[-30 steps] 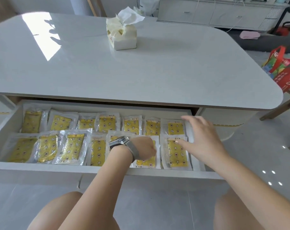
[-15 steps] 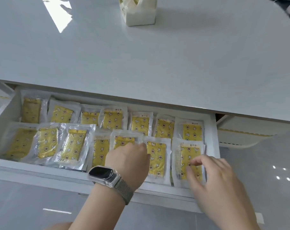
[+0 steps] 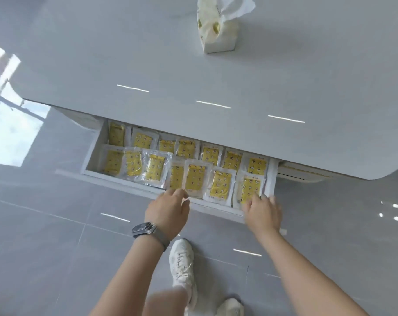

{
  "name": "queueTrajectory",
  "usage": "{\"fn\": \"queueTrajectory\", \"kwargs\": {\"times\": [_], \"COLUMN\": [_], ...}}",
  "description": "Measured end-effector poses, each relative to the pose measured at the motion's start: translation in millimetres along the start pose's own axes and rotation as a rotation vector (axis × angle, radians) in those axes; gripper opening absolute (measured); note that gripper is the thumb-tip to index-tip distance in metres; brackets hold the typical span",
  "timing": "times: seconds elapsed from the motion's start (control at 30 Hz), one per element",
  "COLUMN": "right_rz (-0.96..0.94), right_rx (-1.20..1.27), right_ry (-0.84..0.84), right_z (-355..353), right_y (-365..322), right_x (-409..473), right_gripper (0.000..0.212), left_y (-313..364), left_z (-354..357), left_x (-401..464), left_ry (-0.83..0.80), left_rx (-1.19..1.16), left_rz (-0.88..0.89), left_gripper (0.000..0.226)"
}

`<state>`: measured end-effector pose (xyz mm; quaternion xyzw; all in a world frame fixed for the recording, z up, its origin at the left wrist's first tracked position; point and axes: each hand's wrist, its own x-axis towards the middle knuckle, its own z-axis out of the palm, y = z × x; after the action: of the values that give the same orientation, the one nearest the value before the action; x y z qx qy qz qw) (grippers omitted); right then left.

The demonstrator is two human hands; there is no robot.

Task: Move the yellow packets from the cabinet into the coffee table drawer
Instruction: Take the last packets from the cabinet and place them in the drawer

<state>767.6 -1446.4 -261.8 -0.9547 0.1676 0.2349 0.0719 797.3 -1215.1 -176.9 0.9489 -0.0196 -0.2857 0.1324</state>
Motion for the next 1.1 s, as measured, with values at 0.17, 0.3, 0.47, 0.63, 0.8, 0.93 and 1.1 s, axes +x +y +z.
{"fn": "queueTrajectory", "kwargs": {"times": [0.17,0.3,0.47,0.63,0.8,0.93,1.1], "right_rz": [-0.145,-0.225,-0.316,-0.507,-0.717,-0.837,-0.923], "right_rx": [-0.136,-0.086,-0.172,-0.232,-0.353,-0.489,-0.574], "right_ry": [-0.213,-0.439,-0.442,-0.353,-0.248,-0.249,-0.242], "right_z": [-91,-171,-256,-302,-311,-316,-306], "right_y": [-38,-49,-62,-109,-170,-232,-339], "right_x": [-71,-135,-225,-293,-354,-403,-429], "right_gripper": [0.038,0.027,0.022,0.011,0.013,0.01,0.043], "left_y": [1,16,35,-1,-57,-121,-231], "left_z": [-82,-134,-172,-202,-214,-212,-189], "left_x": [-86,-157,-258,-331,-396,-445,-497], "left_ry": [-0.082,-0.133,-0.123,-0.041,0.065,0.113,0.064], "left_rx": [0.076,0.164,0.16,0.057,-0.189,-0.328,-0.417], "left_rz": [-0.045,-0.034,-0.018,-0.154,-0.267,-0.406,-0.587], "left_gripper": [0.032,0.032,0.035,0.037,0.034,0.035,0.05]}}
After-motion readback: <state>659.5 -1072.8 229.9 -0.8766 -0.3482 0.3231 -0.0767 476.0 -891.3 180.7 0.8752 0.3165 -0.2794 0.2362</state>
